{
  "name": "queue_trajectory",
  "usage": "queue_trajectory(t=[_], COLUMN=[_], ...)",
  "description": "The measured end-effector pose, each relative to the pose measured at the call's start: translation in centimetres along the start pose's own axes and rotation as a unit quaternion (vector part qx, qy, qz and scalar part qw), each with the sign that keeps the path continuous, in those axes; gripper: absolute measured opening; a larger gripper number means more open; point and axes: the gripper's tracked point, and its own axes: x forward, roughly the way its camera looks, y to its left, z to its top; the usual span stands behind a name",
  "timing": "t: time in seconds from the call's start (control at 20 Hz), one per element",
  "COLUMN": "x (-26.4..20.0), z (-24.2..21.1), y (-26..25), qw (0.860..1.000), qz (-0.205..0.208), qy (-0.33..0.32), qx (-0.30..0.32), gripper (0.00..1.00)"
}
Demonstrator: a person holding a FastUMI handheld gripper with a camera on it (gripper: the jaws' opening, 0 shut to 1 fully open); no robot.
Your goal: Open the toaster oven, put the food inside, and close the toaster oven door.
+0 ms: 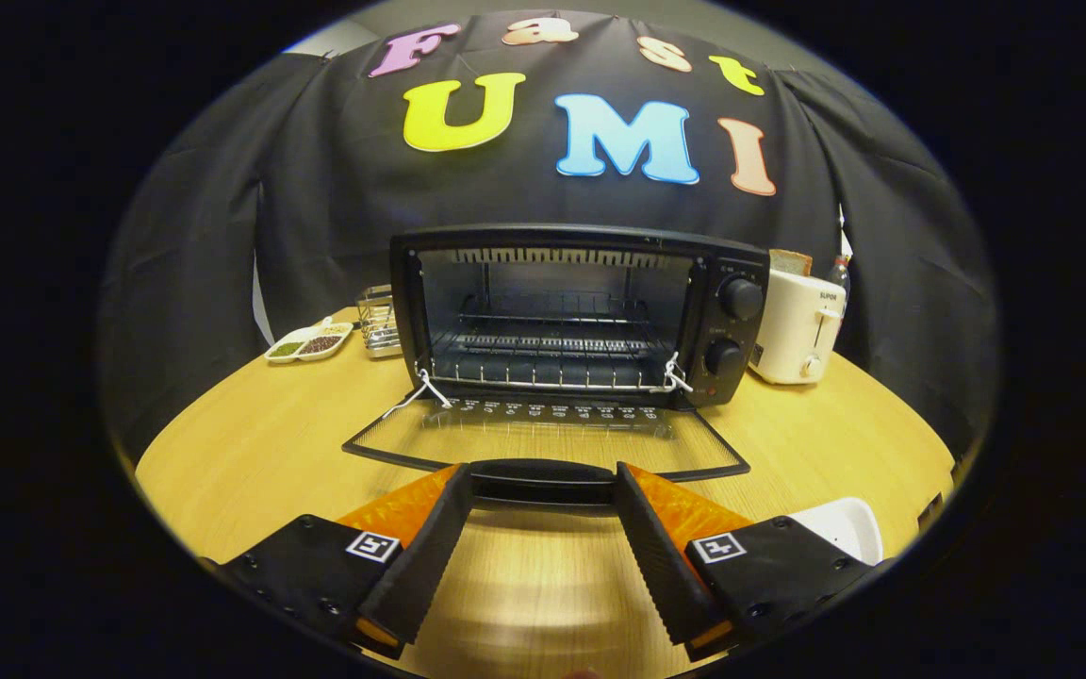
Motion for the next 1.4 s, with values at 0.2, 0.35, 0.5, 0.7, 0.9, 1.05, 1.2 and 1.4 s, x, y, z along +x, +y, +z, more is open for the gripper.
queue_trajectory(t=[0.2,0.35,0.5,0.7,0.9,1.05,1.2,1.4], x=[-2.8,-5.6,-8.3,-9.8,-9.9,-9.5,-9.2,-8.5], z=[1.0,1.9,4.1,4.7,4.5,3.1,1.9,-0.5], y=[-0.2,-1.3,-3.2,-6.4,-11.8,-15.3,-17.9,-21.3], qw=[1.000,0.999,0.998,0.996,0.998,0.995,0.987,0.978], qz=[0.012,0.025,0.037,0.054,0.050,0.065,0.092,0.094], qy=[-0.007,-0.004,-0.018,-0.002,0.021,0.070,0.123,0.182], qx=[0.010,0.024,0.045,0.066,0.042,0.037,0.040,0.024], gripper=[0.97,0.96,0.96,0.96,0.96,0.96,0.98,0.98])
